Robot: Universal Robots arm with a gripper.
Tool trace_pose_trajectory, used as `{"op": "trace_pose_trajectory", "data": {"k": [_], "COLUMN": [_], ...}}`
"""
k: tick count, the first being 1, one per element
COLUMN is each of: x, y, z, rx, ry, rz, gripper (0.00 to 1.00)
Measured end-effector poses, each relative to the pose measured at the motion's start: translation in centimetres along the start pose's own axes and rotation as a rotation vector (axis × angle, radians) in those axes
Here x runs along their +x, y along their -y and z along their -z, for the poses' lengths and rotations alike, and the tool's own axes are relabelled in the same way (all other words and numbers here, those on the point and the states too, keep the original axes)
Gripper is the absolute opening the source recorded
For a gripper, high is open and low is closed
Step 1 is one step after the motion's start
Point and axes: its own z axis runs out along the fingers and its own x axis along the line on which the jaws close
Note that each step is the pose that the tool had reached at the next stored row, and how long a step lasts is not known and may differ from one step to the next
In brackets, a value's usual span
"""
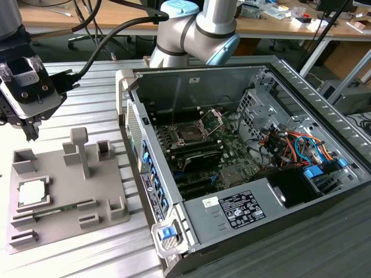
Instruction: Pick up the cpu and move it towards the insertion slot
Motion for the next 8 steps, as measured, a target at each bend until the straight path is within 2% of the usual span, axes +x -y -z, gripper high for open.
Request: {"op": "trace_pose_trajectory", "data": {"k": [8], "x": [0.00], "y": [0.01], "z": [-0.22], "rx": [0.0000], "ry": [0.0001], "rz": [0.000], "gripper": [0.11]}}
